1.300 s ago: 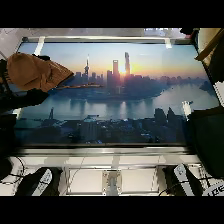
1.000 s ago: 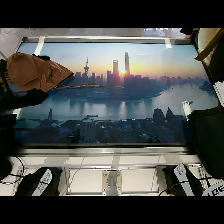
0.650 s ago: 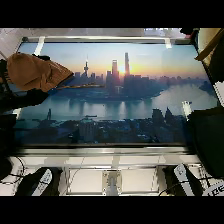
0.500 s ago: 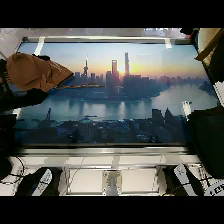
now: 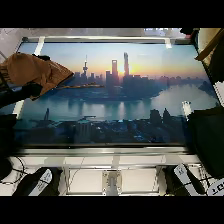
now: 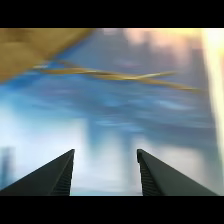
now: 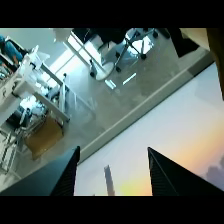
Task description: Fold the clothes and pants, and hang the long-sleeved shirts on hangers.
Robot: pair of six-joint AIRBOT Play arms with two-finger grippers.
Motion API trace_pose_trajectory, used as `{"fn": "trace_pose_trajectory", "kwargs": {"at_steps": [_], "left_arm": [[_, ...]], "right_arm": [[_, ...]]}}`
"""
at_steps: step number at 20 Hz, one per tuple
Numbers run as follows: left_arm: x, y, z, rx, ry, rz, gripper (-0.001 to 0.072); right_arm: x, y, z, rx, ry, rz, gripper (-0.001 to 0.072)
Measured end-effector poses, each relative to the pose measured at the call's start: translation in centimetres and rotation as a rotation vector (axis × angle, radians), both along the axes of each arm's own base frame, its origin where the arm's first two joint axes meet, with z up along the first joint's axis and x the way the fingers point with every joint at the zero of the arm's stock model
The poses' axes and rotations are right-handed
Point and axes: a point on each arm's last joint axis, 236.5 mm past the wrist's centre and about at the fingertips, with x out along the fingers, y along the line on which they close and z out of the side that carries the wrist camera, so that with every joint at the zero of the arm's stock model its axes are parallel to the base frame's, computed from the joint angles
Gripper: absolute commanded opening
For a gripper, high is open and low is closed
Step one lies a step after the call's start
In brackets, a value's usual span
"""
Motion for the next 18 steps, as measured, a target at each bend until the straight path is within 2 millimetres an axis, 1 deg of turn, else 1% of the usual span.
{"fn": "trace_pose_trajectory", "kwargs": {"at_steps": [2,4,6,7,9,11,13,16,18], "left_arm": [[0.2,3.8,-2.9,0.064,0.081,0.094,0.0537],[-0.3,8.5,-5.4,0.132,0.159,0.201,0.067],[-1.7,13.1,-7.5,0.217,0.239,0.288,0.0678],[-2.5,15.3,-8.4,0.265,0.28,0.321,0.0678],[-4.0,18.5,-9.8,0.325,0.347,0.364,0.0678],[-4.7,20.5,-11.1,0.355,0.398,0.386,0.0678],[-4.7,21.8,-12.2,0.369,0.435,0.395,0.0678],[-4.7,23.0,-13.9,0.376,0.505,0.391,0.0679],[-5.1,23.4,-15.3,0.368,0.569,0.383,0.0679]], "right_arm": [[0.0,-1.2,1.6,-0.003,-0.069,-0.05,0.0482],[-0.2,-1.4,3.2,0.019,-0.133,-0.067,0.0482],[-0.2,-0.8,4.3,0.054,-0.182,-0.05,0.0482],[-0.2,-0.4,4.5,0.068,-0.189,-0.035,0.0482],[-0.1,0.7,4.3,0.089,-0.18,0.008,0.0482],[0.1,1.7,3.6,0.096,-0.147,0.047,0.0482],[0.1,2.8,2.6,0.1,-0.103,0.091,0.0482],[0.1,4.0,1.2,0.098,-0.041,0.14,0.0482],[0.0,4.5,0.6,0.098,-0.017,0.16,0.0482]]}}
